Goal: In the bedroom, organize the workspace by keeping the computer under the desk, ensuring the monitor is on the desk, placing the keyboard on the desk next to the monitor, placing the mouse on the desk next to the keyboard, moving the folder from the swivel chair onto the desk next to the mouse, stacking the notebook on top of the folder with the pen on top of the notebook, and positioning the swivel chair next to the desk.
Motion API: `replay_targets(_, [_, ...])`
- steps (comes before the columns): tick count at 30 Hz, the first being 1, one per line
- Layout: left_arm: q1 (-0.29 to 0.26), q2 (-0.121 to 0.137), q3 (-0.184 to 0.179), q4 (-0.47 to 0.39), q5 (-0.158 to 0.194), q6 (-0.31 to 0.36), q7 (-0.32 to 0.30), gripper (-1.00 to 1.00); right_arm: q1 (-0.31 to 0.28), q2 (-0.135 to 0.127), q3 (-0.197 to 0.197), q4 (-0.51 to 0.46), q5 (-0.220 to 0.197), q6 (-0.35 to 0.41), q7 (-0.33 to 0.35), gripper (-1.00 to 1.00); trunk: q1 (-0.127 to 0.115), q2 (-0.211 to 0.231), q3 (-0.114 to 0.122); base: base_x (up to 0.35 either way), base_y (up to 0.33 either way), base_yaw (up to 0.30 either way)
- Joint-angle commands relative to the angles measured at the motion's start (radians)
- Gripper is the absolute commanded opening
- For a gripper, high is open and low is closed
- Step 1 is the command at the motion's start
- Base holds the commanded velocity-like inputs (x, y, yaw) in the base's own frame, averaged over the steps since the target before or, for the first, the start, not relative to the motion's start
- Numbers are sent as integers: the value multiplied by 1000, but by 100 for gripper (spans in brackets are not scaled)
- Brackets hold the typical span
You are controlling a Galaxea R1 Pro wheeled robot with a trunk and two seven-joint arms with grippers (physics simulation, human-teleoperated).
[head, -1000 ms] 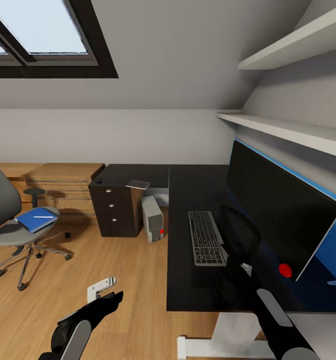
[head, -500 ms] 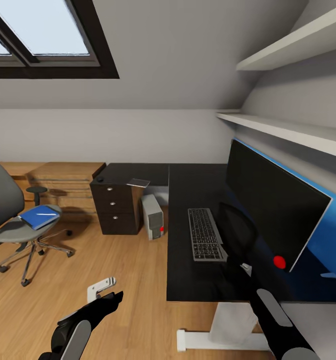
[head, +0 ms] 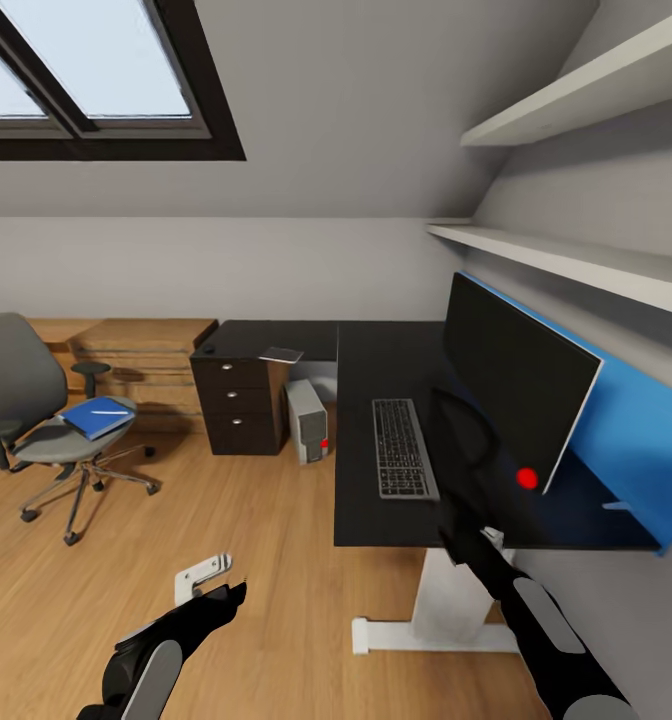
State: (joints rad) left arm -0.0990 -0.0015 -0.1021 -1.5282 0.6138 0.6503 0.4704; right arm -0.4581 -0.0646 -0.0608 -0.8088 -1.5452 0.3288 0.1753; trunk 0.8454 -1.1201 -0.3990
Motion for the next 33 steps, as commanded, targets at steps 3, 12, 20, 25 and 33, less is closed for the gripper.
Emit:
replay_targets(3, [-1,0,0,-1,10,2,10,100,-1,0,-2,0,-6,6,1,100,-1,-1,-1,-334,0,0])
replay_targets(12, [0,0,11,3,11,1,11,100,-1,1,0,2,-3,4,1,100,-1,-1,-1,-332,-41,0])
replay_targets(20, [-1,2,85,77,9,-2,6,100,-1,11,87,45,48,-14,1,100,-1,-1,-1,-292,-162,0])
replay_targets(25, [-1,6,92,136,4,-7,6,100,0,16,182,132,197,-132,13,100,-1,-1,-1,-89,-62,0])
replay_targets(33, [-1,34,93,343,-2,-22,8,100,72,54,218,197,431,-314,63,100,-12,20,8,-12,-8,0])
